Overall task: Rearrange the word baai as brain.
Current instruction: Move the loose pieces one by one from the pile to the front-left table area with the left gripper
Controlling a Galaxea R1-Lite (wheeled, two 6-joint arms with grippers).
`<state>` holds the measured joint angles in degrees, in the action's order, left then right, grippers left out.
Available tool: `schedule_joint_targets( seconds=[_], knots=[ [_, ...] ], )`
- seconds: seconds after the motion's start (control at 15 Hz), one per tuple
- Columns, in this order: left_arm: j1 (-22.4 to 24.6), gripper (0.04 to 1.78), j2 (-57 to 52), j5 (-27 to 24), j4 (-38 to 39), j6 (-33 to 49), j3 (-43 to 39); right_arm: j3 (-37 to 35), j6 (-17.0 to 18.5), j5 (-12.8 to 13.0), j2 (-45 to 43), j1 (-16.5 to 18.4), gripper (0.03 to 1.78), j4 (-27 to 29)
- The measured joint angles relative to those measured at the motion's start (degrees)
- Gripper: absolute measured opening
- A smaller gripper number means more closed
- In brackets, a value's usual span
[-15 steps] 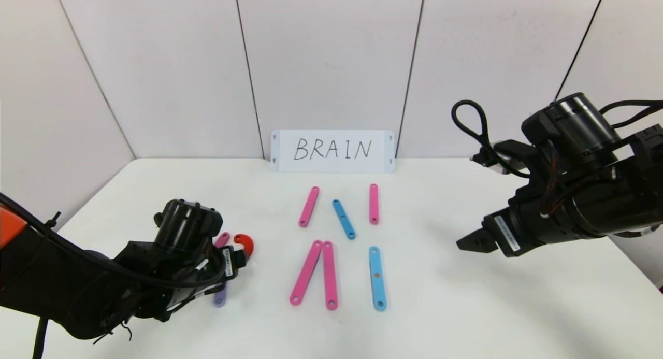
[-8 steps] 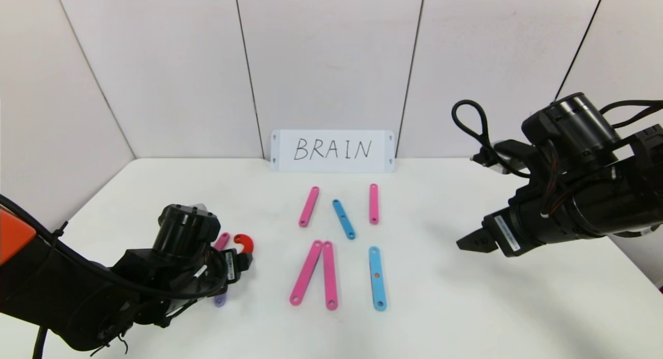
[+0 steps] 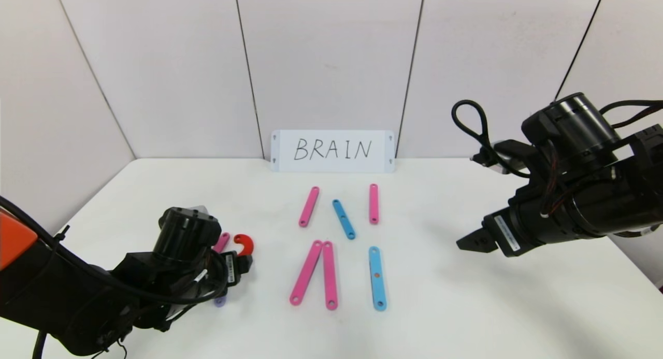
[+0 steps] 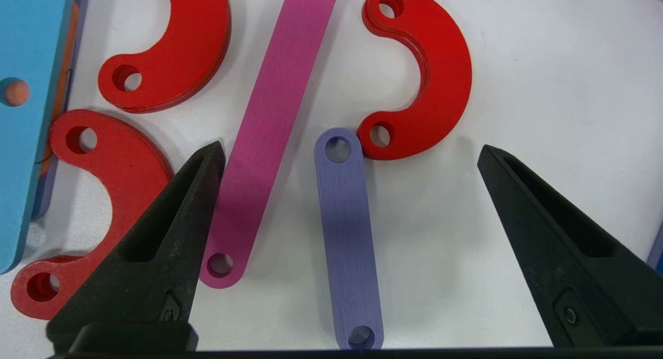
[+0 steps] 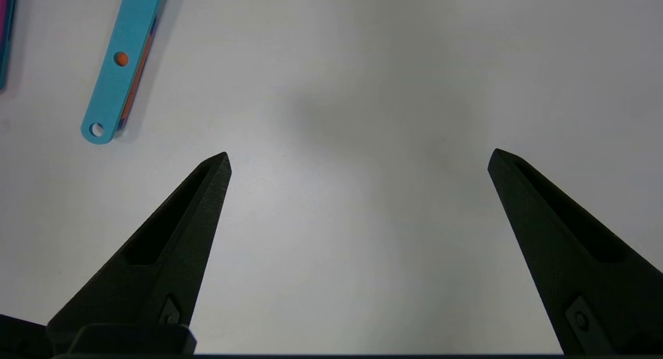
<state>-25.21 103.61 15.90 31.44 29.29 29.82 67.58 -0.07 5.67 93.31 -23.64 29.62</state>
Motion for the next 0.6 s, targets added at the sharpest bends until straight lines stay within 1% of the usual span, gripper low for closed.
schedule_joint_targets(
  seconds=[0.2, 0.6],
  knots=[
    [-0.96, 1.70, -0.05, 0.00, 0.06, 0.05, -0.41, 0.00, 0.00, 0.00, 0.00, 0.00, 1.74, 0.00],
    [-1.24, 1.70, -0.16, -0.09, 0.00, 0.06, -0.57, 0.00, 0.00, 0.02, 0.02, 0.00, 1.74, 0.00]
  ],
)
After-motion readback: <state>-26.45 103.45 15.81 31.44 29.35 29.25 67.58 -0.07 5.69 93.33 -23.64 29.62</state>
